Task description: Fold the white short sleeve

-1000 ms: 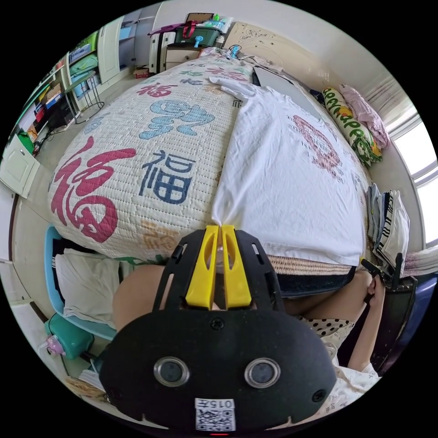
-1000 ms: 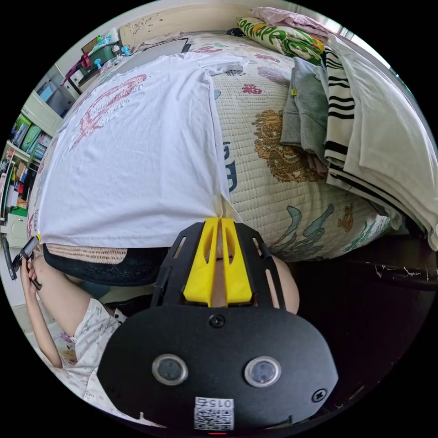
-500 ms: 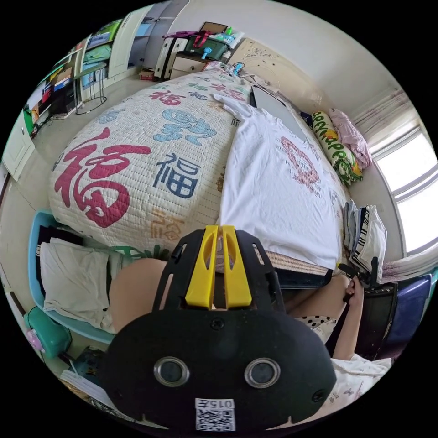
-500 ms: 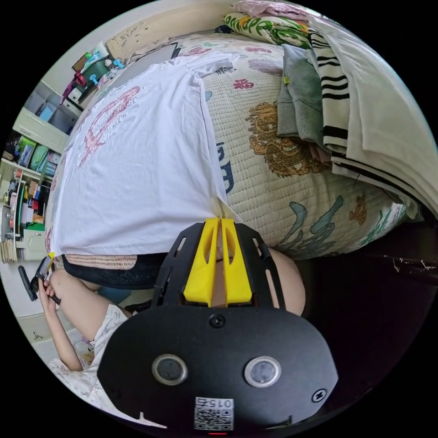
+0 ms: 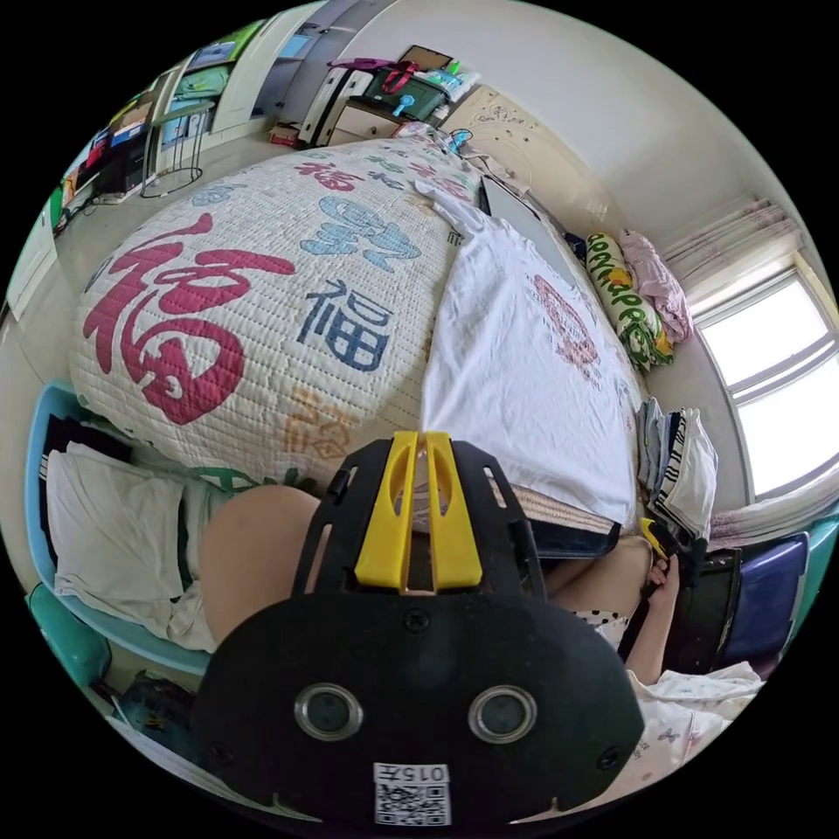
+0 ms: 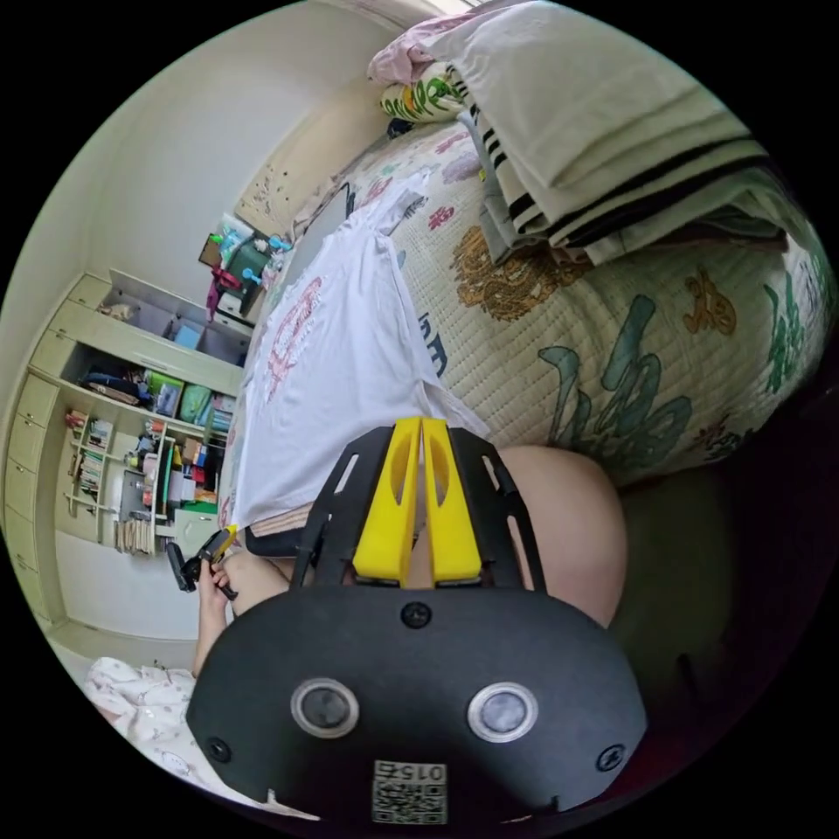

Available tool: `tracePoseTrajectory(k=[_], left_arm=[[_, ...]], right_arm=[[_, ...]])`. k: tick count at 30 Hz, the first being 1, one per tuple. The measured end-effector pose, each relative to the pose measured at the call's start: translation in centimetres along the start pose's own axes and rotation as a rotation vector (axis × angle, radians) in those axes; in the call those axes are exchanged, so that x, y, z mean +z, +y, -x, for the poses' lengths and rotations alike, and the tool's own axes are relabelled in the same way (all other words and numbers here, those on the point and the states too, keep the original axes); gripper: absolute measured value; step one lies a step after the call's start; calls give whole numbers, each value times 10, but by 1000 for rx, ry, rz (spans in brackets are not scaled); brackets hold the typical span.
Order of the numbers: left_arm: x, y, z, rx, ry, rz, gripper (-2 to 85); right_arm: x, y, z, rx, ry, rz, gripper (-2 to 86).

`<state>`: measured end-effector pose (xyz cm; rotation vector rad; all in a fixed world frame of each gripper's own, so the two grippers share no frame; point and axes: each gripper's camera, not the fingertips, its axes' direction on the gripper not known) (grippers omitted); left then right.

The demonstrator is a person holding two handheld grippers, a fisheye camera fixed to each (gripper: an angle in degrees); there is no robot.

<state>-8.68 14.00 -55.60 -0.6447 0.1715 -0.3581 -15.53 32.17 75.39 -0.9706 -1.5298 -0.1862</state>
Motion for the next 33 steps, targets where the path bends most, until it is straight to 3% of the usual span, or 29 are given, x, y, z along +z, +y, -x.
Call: tracePoseTrajectory(k=[3,7,11,14,17,25,33], left_arm=[[-11,4,11,6,18,-16,-4],[-25,10,23,19,37,-50,-5],[-37,14,32,44,77,-90,-7],[-45,18,38,51,99,-122,-7],[-51,21,48,47,110,-145,-8],[-74,42,121,-110,203,-258,-9],[-62,49,152,-137,214,-262,-9]], right_arm=[[-36,57,-3,39,2,-70,-5],[-126,138,46,-71,30,-355,-5],[-255,241,146,-318,-170,-848,-5],[-315,318,208,-420,-334,-1100,-5],[-352,382,255,-452,-486,-1231,-5],[-399,482,312,-541,-839,-1285,-5],[-423,497,344,-547,-930,-1262,-6]])
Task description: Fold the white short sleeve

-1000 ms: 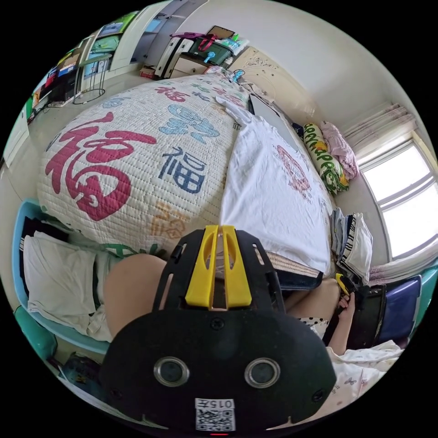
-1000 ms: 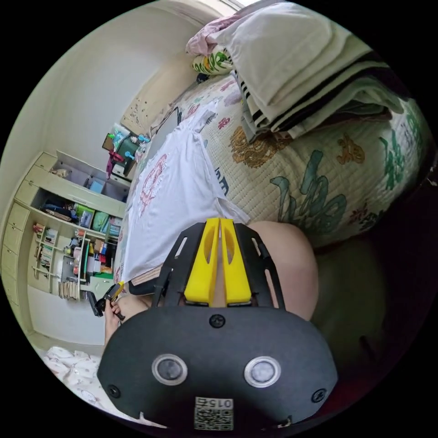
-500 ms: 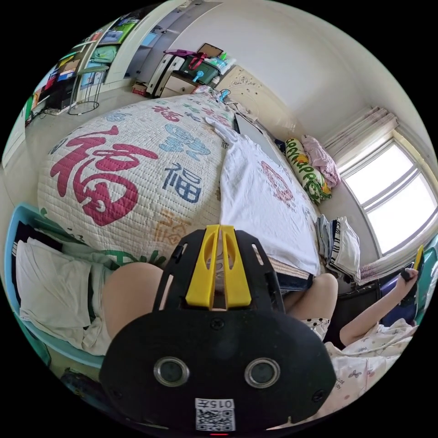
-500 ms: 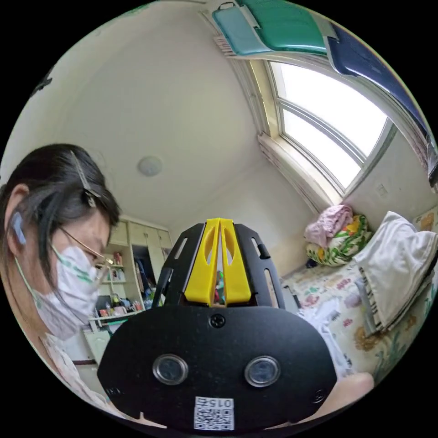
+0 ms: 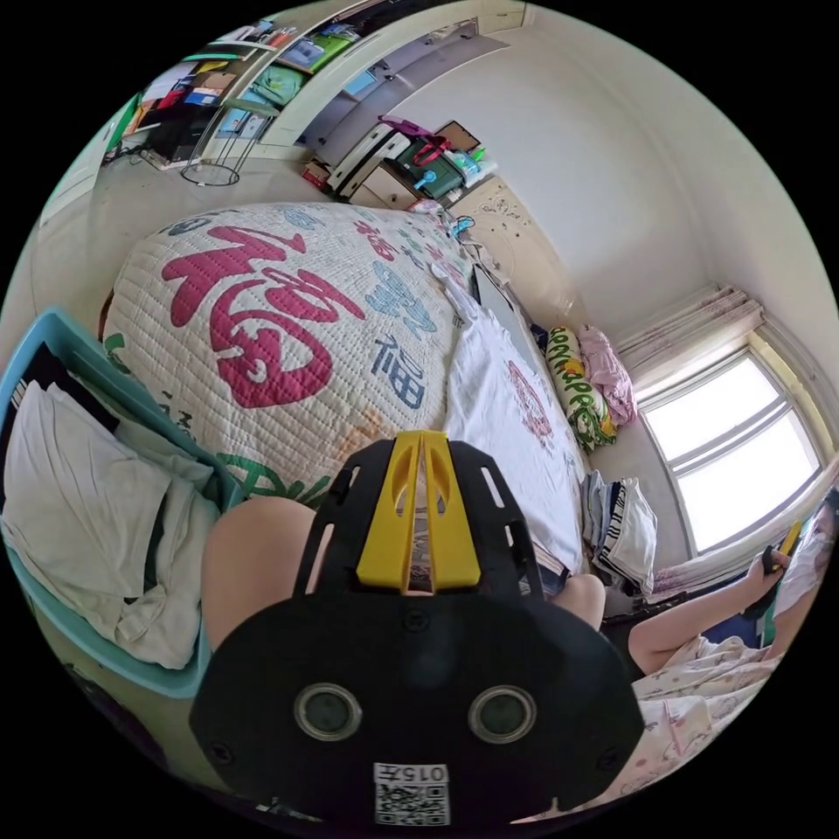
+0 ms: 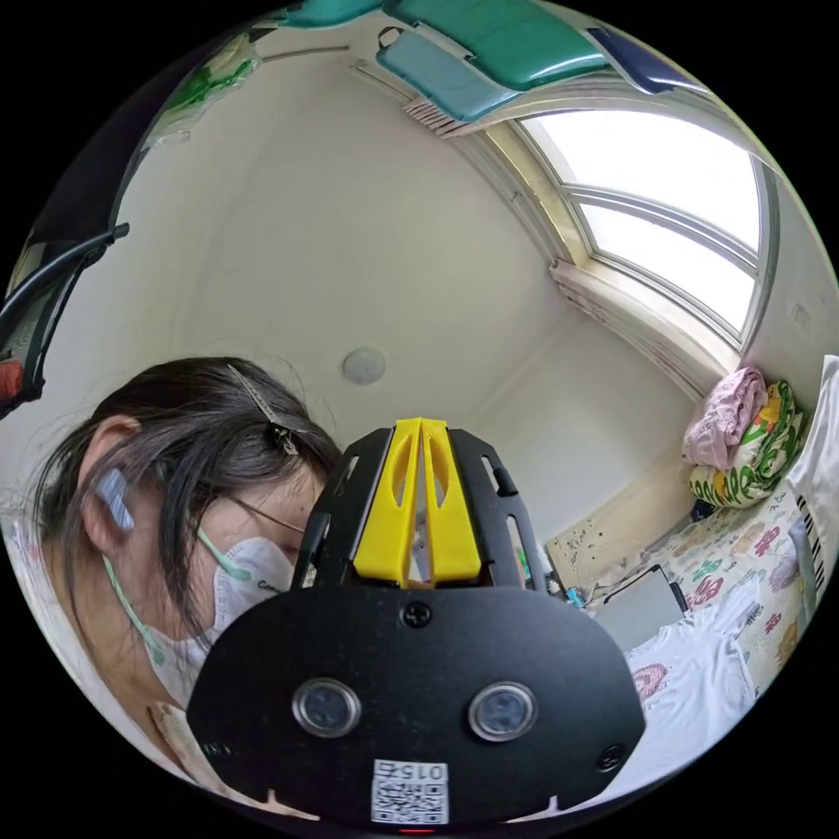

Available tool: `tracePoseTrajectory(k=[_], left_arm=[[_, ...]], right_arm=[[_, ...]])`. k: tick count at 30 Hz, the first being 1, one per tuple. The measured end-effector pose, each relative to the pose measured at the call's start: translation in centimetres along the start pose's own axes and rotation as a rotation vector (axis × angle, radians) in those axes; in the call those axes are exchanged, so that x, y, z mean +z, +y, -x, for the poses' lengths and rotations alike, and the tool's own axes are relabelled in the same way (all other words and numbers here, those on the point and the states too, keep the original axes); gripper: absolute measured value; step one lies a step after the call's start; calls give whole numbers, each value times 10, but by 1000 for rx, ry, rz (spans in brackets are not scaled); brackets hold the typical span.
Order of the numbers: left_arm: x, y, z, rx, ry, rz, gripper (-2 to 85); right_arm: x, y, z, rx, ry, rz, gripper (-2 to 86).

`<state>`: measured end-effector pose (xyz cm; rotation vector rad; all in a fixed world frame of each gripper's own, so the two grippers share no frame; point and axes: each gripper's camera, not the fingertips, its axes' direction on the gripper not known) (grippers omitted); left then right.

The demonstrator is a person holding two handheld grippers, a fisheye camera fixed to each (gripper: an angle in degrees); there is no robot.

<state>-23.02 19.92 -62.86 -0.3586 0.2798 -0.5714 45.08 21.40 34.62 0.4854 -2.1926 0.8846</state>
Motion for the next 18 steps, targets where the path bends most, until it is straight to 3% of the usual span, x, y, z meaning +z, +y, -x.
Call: tracePoseTrajectory(k=[9,14,18], left_arm=[[30,25,15,39,-96,42,-8],[42,51,21,108,-140,28,7],[25,68,16,186,-141,-97,24]], right_arm=[[66,-23,-13,22,-56,8,-6],[115,-46,-65,14,-41,7,-5],[159,-58,-135,-5,111,27,-2]])
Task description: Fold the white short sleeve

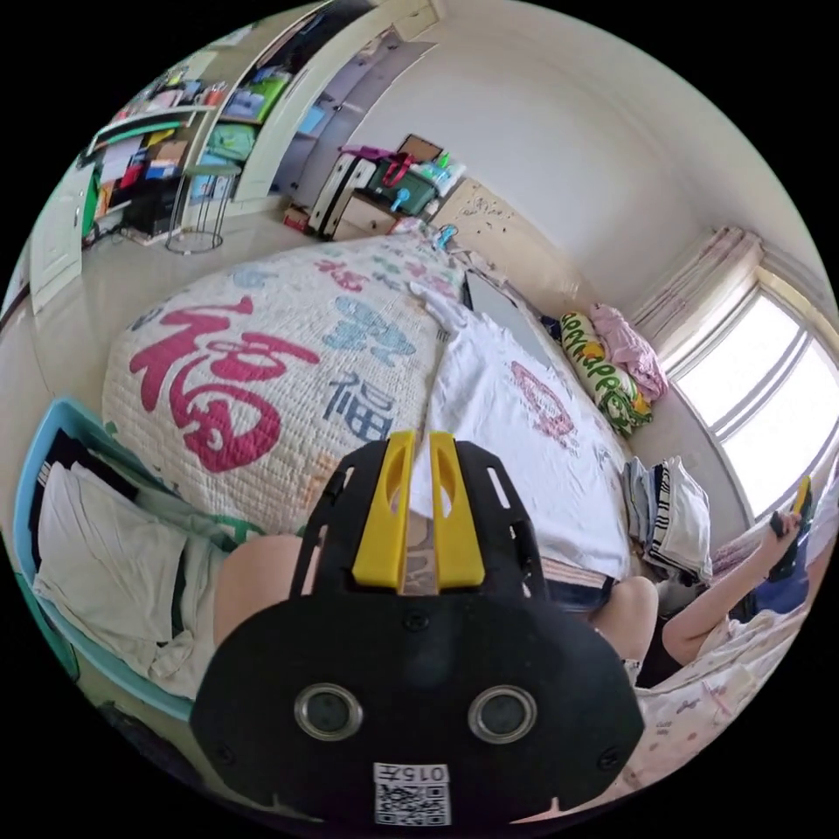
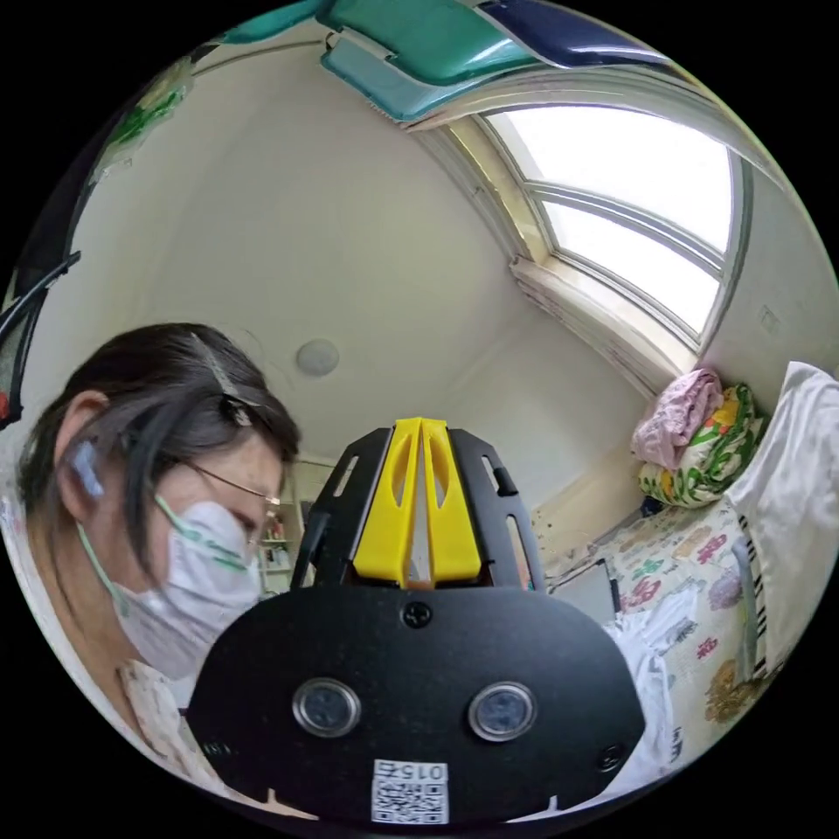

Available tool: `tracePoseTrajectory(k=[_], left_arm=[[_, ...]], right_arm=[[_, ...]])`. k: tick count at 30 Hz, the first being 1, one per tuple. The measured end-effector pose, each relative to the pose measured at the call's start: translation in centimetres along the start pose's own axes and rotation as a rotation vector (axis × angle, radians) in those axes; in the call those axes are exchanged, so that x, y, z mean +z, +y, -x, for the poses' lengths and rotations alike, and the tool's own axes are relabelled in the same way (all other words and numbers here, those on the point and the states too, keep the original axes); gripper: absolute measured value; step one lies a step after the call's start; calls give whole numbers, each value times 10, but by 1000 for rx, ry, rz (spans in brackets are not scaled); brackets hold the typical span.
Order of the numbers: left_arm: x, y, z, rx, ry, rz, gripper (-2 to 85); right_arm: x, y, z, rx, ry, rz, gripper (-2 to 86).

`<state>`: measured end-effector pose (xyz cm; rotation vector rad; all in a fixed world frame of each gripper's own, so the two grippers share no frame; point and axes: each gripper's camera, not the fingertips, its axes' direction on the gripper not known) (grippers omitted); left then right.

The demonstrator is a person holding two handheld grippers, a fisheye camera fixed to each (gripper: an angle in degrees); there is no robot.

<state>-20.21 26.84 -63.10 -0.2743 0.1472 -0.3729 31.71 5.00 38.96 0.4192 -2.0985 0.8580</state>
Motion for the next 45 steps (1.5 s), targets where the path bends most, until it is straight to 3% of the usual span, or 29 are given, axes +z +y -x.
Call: tracePoseTrajectory(k=[3,9,11,17,19,20,24,28,32,35,39,41,45], left_arm=[[-7,-13,-42,123,7,-78,39],[77,-87,-196,473,174,-24,53],[148,-110,-265,575,270,75,58],[352,-117,-467,821,435,322,83],[411,-113,-525,861,442,364,85],[452,-111,-564,876,436,406,87],[571,-100,-669,835,437,513,97],[685,-73,-763,765,389,611,114],[756,-31,-823,799,200,683,117],[763,-27,-829,711,131,637,59],[734,-52,-814,628,256,606,10],[676,-86,-786,583,384,524,1],[552,-135,-697,541,468,352,-3]], right_arm=[[80,3,-98,21,178,127,13],[296,91,-364,193,456,734,65],[362,139,-448,225,545,889,83],[492,229,-587,183,724,1150,109],[505,243,-613,216,789,1167,71],[505,228,-620,270,740,1106,31],[513,206,-659,490,586,1063,15],[555,190,-651,411,608,1085,10],[573,174,-659,455,580,1068,8],[587,164,-655,435,584,1075,7],[593,152,-645,410,574,1059,7],[595,137,-623,329,527,1012,7],[607,125,-571,163,386,1000,7]])
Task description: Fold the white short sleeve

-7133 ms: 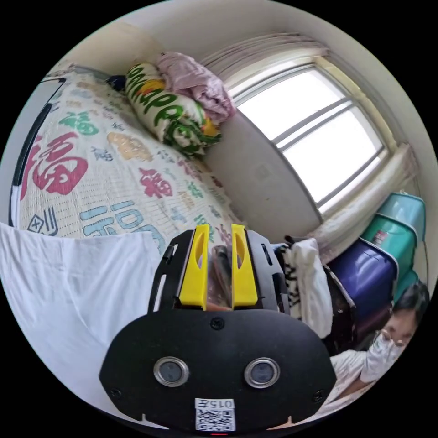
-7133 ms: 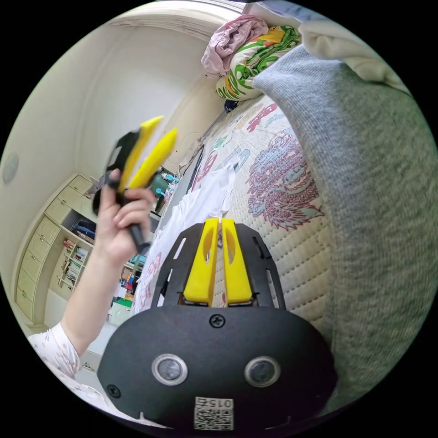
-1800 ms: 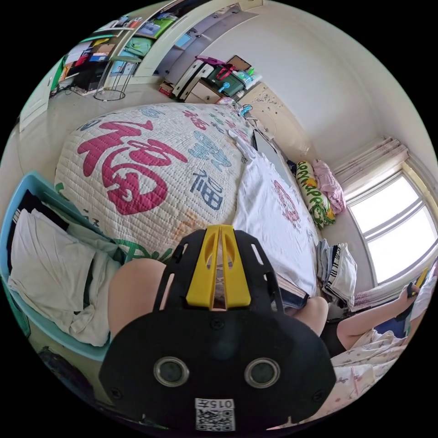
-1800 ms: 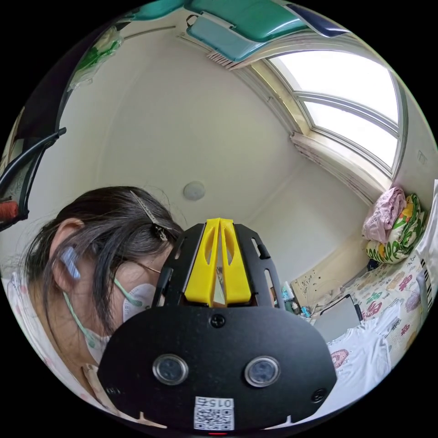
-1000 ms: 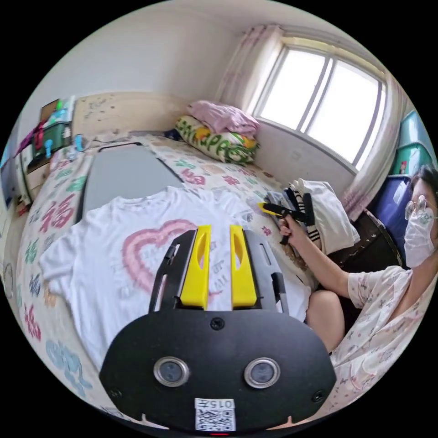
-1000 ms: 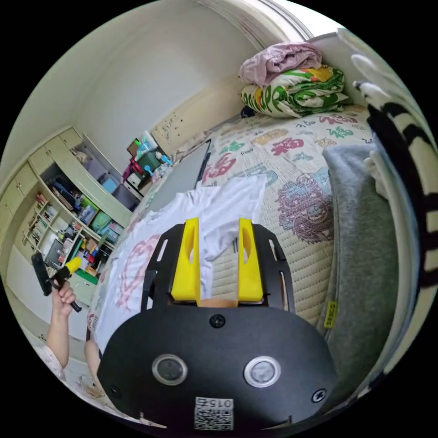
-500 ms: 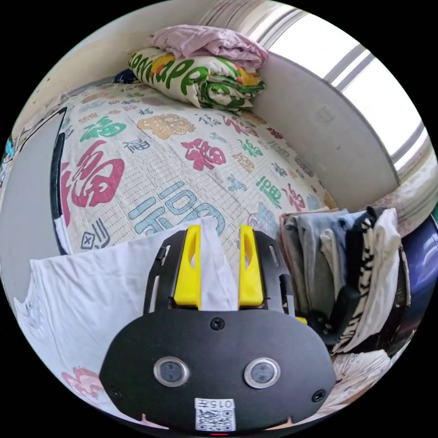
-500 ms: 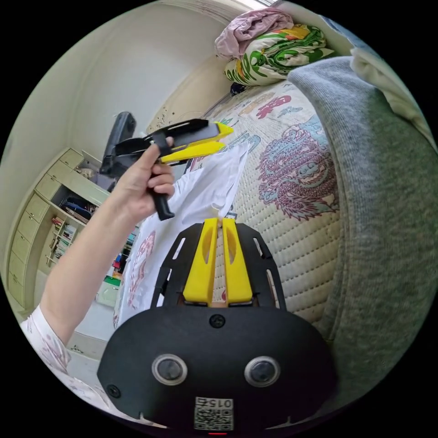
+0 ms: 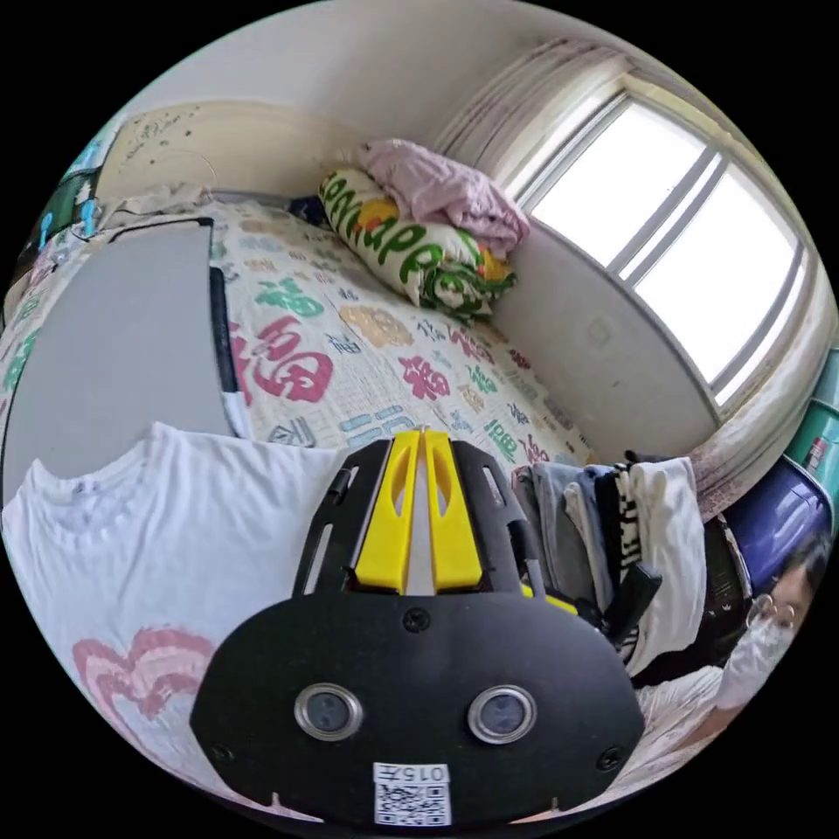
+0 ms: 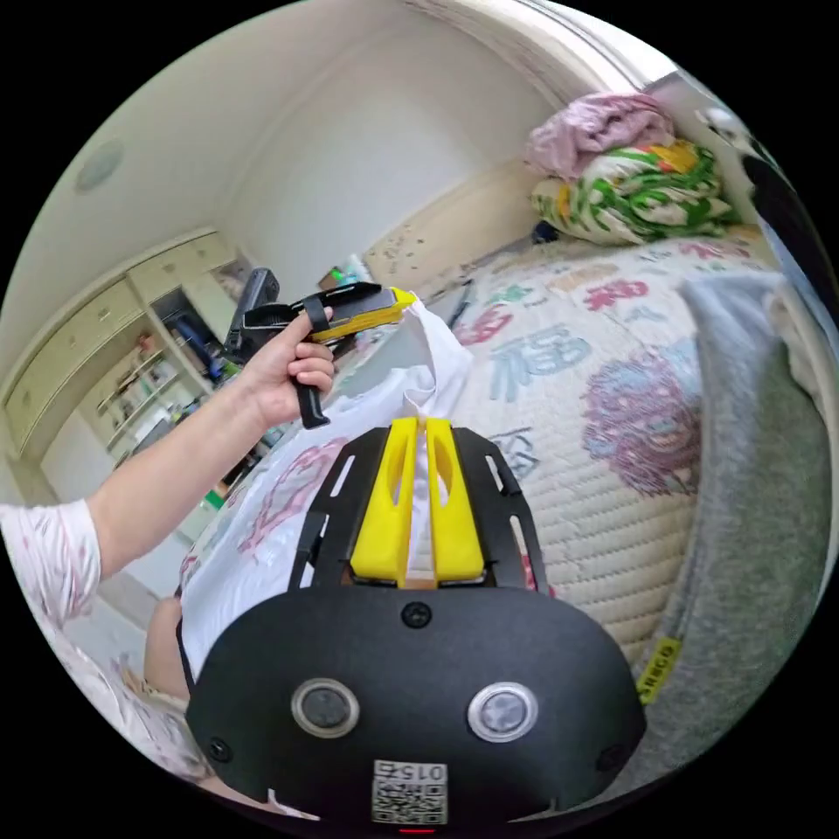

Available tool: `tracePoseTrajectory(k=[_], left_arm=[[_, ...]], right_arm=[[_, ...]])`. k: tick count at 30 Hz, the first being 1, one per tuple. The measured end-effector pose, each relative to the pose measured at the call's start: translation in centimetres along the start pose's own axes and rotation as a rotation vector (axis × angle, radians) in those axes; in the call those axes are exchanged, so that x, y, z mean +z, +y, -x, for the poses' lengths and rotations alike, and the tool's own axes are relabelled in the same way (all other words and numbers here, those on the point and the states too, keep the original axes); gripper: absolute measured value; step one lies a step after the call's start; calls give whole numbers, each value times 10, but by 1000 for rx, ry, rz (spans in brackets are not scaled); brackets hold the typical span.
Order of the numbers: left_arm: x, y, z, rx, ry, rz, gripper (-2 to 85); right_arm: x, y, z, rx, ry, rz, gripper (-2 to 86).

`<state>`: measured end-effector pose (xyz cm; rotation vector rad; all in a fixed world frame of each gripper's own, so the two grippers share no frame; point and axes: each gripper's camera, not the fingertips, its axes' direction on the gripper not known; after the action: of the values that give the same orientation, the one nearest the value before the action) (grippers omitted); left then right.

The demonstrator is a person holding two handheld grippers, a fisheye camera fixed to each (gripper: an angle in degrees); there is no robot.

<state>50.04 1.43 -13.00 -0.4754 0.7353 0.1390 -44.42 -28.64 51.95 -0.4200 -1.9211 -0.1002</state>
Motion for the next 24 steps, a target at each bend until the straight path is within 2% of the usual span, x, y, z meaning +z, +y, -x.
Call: tracePoseTrajectory(k=[2,5,8,11,13,16,18,22,24], left_arm=[[-88,53,26,-19,-38,-77,-2],[-151,137,57,-71,-166,-124,0],[-152,199,82,-135,-243,-30,11],[-163,226,86,-184,-347,-15,42],[-178,221,74,-165,-362,-61,51],[-177,175,44,-98,-378,-74,62],[-153,137,30,-71,-345,-58,73],[-53,65,28,-119,-199,31,103],[-11,45,30,-136,-230,100,112]], right_arm=[[3,5,30,-118,-145,44,7],[20,13,60,-224,-276,198,8],[31,25,85,-333,-282,335,9],[24,29,90,-376,-343,386,30],[11,25,81,-360,-369,365,60],[-6,19,64,-303,-233,271,74],[3,21,71,-330,-106,293,89],[39,26,99,-415,-25,433,119],[49,26,103,-417,-7,469,117]])
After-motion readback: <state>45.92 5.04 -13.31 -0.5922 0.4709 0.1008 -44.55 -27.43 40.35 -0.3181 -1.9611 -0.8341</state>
